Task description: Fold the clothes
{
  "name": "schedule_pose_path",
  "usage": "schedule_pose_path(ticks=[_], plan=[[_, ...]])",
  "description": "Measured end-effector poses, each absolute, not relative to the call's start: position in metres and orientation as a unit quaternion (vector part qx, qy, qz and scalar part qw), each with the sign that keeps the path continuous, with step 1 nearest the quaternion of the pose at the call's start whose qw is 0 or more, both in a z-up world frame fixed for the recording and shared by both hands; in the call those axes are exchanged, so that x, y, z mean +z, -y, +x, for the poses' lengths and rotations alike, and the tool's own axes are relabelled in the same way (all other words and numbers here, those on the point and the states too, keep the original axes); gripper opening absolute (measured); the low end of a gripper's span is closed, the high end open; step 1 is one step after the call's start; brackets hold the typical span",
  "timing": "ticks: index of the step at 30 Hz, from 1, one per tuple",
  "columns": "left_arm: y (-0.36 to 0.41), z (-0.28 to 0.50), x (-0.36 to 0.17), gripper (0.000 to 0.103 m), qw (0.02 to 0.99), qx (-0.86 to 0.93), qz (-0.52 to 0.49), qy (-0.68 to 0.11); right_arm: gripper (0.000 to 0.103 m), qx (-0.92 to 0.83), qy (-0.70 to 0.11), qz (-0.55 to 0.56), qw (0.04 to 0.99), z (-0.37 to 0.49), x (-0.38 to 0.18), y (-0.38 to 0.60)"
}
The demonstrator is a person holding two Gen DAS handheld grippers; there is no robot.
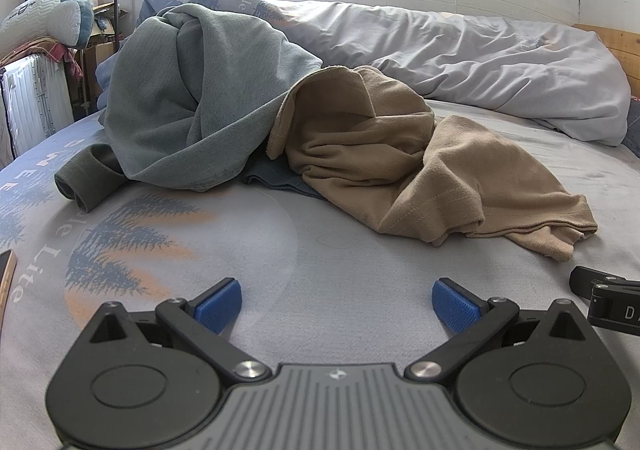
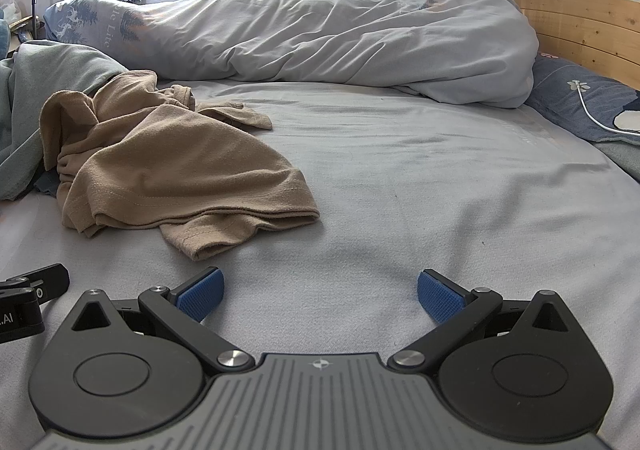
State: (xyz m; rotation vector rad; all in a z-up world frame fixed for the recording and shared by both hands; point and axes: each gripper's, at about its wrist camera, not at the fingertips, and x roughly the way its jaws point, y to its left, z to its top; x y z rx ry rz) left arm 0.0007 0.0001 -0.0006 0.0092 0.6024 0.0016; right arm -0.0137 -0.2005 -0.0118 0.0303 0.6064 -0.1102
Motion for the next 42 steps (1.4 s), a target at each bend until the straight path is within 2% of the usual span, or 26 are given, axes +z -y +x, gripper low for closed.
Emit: schedule_pose_path(ticks=[35, 42], plan=[[0.008, -0.001, 0.003, 0.103, 0.954, 0.013, 0.019, -0.298, 0.103, -0.073, -0.301, 0.008, 0.951, -0.013, -0.012, 0.195], [0.003, -0.011, 0.021, 0.103, 0.959, -0.017, 0.009, -0.282, 0.103, -0.074, -0.304, 0.009, 0.95, -0.01, -0.009, 0.197]])
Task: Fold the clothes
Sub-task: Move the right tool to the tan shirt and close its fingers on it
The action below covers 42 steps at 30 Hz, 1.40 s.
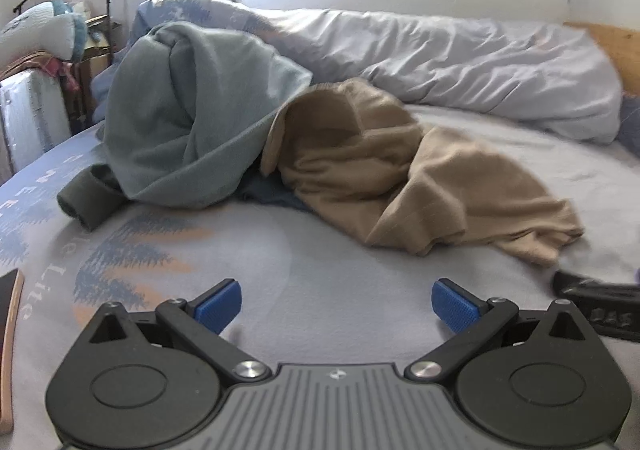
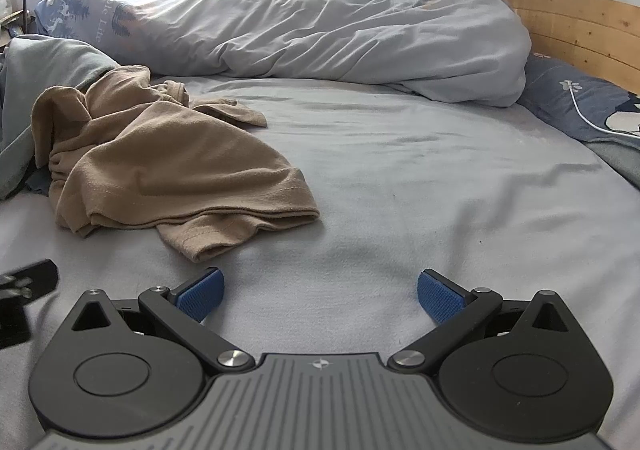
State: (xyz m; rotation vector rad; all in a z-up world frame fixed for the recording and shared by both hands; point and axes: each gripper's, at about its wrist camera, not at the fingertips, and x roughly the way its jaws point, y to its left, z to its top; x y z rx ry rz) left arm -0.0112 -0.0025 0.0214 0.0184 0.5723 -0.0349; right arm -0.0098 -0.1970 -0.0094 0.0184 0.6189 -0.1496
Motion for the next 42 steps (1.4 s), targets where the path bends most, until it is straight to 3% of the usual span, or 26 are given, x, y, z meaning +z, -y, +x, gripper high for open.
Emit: schedule_pose_path(ticks=[11, 21, 24, 26, 27, 34, 42], plan=[[-0.045, -0.016, 0.083, 0.103, 0.965, -0.093, -0.093, -0.227, 0.103, -0.053, -0.309, 0.046, 0.948, -0.022, 0.006, 0.189], [-0.083, -0.002, 0.086, 0.103, 0.949, -0.093, -0.146, -0.265, 0.1, 0.031, -0.249, 0.013, 0.968, -0.032, 0.052, 0.149], [-0.089, -0.003, 0.089, 0.103, 0.949, -0.099, -0.153, -0.257, 0.089, 0.071, -0.23, -0.014, 0.971, -0.025, 0.07, 0.131], [-0.096, -0.003, 0.091, 0.103, 0.95, -0.096, -0.162, -0.249, 0.067, 0.09, -0.227, -0.043, 0.969, -0.014, 0.079, 0.117], [-0.1, -0.003, 0.092, 0.103, 0.95, -0.092, -0.169, -0.246, 0.065, 0.099, -0.225, -0.059, 0.968, -0.008, 0.083, 0.109], [-0.129, 0.004, 0.096, 0.103, 0.945, -0.061, -0.214, -0.24, 0.065, 0.148, -0.217, -0.147, 0.954, 0.038, 0.093, 0.059], [-0.145, 0.012, 0.088, 0.103, 0.937, -0.046, -0.231, -0.259, 0.063, 0.16, -0.234, -0.208, 0.936, 0.089, 0.064, 0.023]])
